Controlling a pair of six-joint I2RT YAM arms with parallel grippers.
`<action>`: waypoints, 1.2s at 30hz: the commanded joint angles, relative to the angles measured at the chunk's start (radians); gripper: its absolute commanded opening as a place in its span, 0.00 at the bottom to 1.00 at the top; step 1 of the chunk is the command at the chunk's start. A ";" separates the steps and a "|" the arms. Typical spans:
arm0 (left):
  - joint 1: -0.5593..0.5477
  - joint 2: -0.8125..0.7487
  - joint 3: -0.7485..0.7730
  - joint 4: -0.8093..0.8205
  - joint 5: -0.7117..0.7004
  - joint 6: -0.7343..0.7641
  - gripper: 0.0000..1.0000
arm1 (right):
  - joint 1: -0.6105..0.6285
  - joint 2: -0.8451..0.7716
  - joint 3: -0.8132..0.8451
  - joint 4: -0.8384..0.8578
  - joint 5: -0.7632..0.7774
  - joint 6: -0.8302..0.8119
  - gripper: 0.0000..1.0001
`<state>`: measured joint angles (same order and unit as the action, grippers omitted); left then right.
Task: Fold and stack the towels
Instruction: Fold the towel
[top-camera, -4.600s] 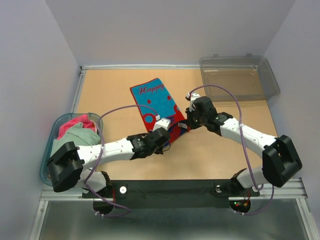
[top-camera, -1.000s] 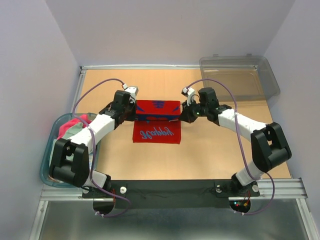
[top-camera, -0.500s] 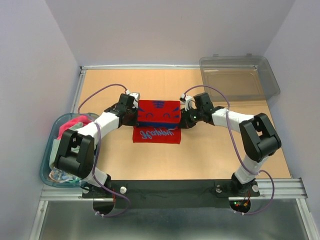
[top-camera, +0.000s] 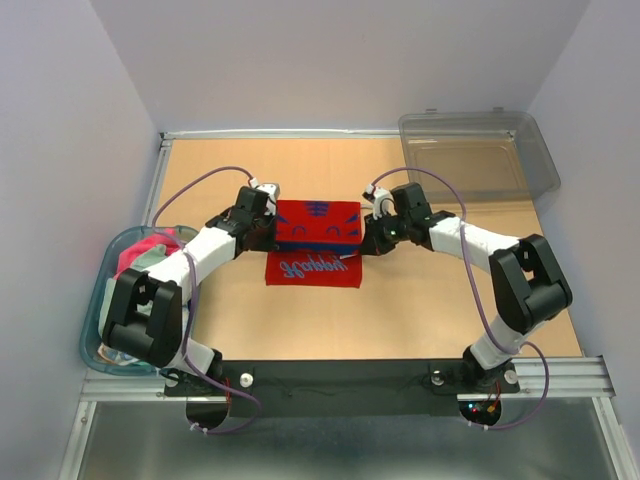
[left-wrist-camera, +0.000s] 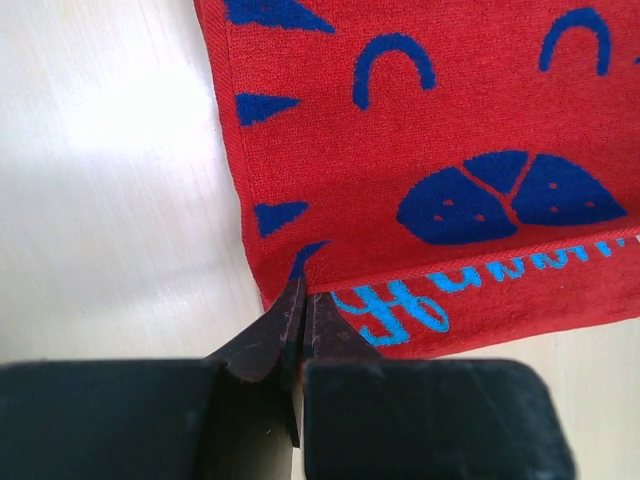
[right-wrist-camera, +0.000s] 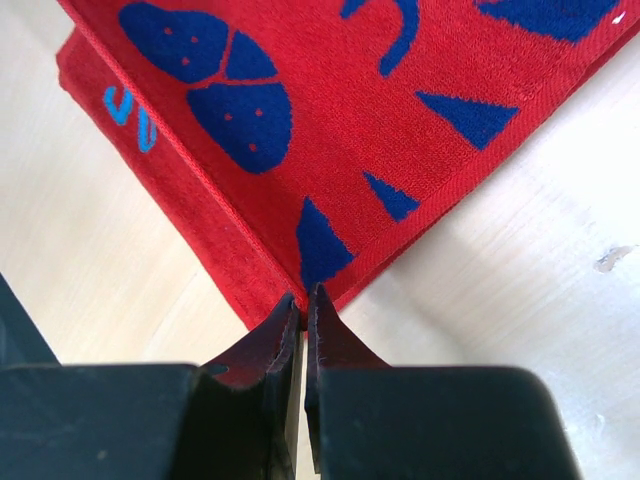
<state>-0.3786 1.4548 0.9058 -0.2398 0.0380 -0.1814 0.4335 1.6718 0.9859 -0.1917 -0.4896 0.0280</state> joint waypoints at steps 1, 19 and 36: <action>0.030 -0.060 0.016 -0.085 -0.141 0.010 0.09 | -0.032 -0.056 0.008 -0.103 0.095 -0.005 0.00; 0.030 -0.085 -0.018 -0.107 -0.092 -0.061 0.13 | -0.027 -0.052 -0.061 -0.118 0.034 0.003 0.04; 0.029 -0.260 0.042 -0.110 -0.081 -0.144 0.80 | -0.021 -0.135 0.069 -0.193 0.187 0.076 0.59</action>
<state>-0.3466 1.1805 0.9318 -0.3981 -0.0368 -0.2768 0.4091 1.5208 0.9623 -0.4015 -0.4473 0.0387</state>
